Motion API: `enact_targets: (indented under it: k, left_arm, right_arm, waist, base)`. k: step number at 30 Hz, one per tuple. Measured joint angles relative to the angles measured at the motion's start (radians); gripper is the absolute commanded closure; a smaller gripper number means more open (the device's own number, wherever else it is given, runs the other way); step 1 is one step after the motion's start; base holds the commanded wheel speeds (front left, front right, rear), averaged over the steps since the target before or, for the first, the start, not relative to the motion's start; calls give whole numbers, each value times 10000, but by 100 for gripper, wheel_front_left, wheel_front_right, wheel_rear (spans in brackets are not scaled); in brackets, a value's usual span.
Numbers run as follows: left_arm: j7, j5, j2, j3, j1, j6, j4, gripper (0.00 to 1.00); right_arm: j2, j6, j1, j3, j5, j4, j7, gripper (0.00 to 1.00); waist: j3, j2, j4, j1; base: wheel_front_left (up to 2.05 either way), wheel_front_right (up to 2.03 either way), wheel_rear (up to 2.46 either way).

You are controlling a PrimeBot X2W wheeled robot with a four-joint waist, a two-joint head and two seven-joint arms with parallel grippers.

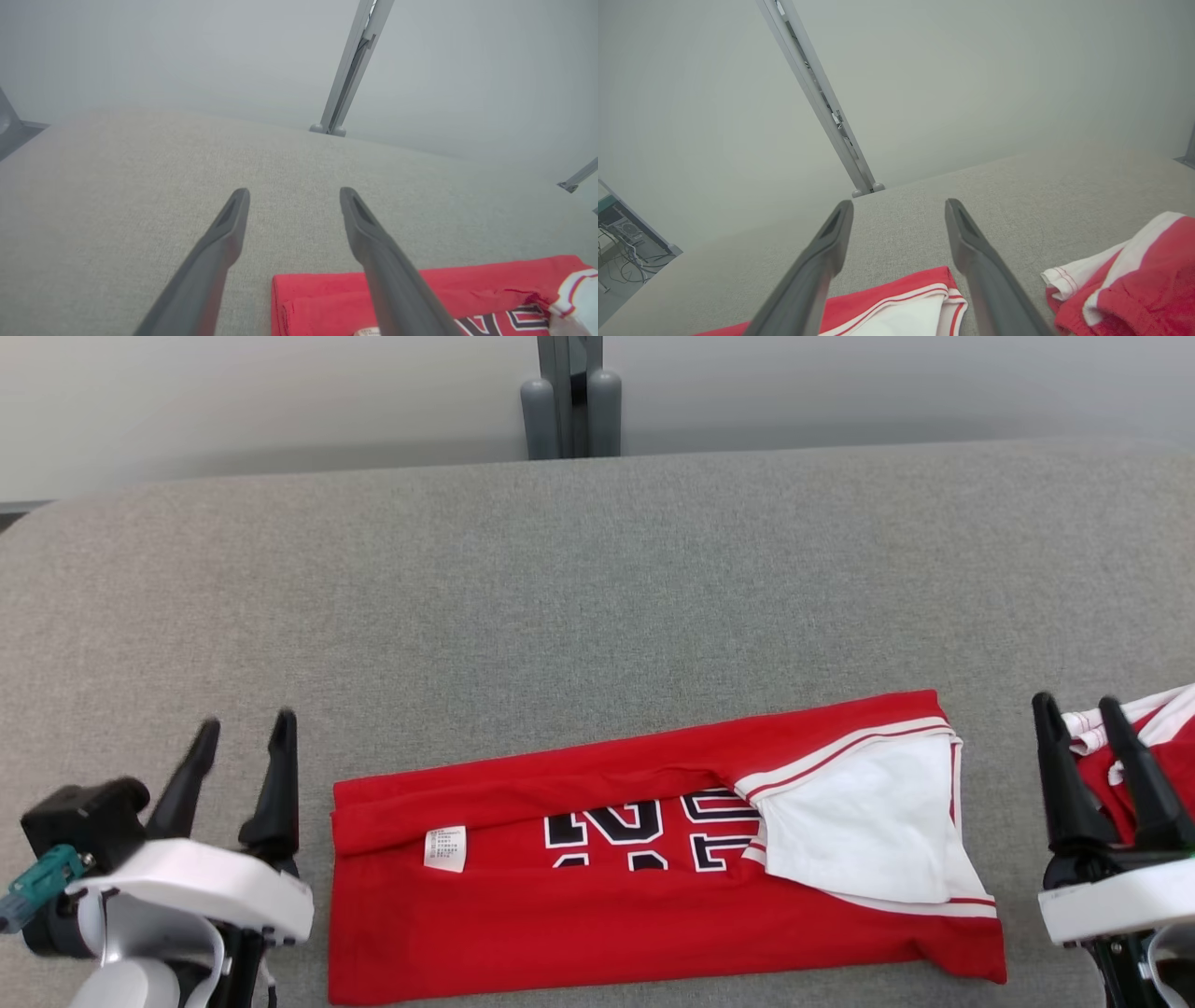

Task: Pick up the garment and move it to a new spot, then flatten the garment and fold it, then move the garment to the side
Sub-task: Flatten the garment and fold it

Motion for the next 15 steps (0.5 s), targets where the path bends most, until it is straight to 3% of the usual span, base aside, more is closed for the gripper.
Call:
enact_targets:
  k: [9, 15]
  left_arm:
    - [-1990, 920, -537, 61, -939, 249, -132, 0]
    - [-2767, 980, -807, 334, -561, -117, 339, 0]
  right_arm:
    - [198, 0, -636, 291, -1691, -125, -635, 0]
    - [196, 0, -540, 596, -2311, 259, -943, 0]
  waist:
    - [-713, 0, 147, 0]
    - [-1194, 0, 154, 0]
  base:
    - [0, 0, 0]
    - [0, 0, 0]
